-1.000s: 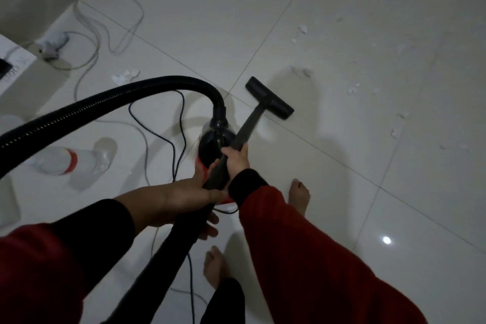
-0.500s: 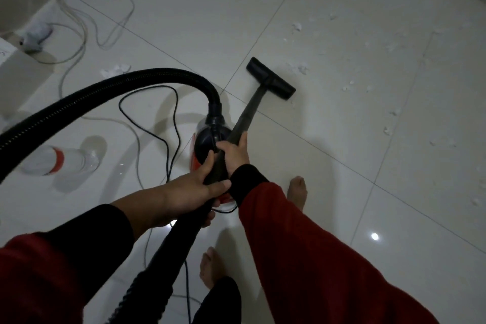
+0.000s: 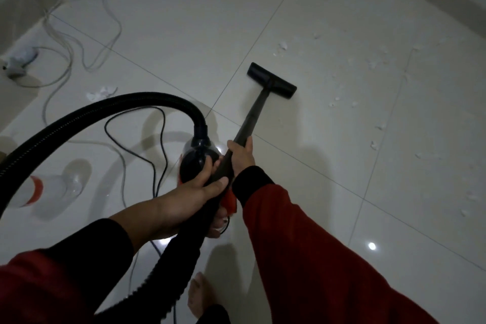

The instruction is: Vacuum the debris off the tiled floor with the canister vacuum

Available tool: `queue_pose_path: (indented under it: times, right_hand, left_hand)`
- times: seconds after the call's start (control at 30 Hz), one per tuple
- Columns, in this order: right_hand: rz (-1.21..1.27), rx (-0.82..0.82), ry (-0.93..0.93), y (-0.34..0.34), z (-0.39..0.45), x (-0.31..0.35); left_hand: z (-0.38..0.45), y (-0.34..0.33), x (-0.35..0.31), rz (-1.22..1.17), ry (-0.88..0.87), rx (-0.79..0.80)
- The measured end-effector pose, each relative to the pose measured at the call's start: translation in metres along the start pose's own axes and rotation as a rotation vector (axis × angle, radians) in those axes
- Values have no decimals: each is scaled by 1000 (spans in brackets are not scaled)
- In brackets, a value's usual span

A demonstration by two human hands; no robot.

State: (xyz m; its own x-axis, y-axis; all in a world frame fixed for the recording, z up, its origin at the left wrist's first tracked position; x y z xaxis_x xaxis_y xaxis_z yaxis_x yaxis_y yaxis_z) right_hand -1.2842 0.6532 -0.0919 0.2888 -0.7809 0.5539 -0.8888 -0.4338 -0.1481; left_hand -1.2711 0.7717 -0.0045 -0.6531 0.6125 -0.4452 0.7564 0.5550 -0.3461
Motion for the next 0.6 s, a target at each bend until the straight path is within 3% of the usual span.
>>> queue_pose_path:
  times: [0.3, 0.6]
  right_hand:
    - [-81, 7, 25, 2, 76, 105]
    - [-122, 19, -3, 0, 145, 235]
  left_hand:
    - [88, -17, -87, -33, -15, -48]
    - [151, -50, -220, 29, 22, -106]
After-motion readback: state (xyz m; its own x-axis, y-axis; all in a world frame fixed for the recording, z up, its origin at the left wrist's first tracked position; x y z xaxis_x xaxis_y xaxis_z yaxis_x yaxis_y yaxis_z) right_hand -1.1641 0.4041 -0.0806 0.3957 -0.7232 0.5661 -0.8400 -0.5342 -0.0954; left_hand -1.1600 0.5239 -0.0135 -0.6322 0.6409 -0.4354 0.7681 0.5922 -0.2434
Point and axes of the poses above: each hand's wrist, its own z-axis towards the middle knuckle, its own y-axis out of the back of the hand, x = y × z, the point moved 3 cm from there along z, towards the middle knuckle, and after that the axes turned 5 degrees about y, right-handed, at the moved point
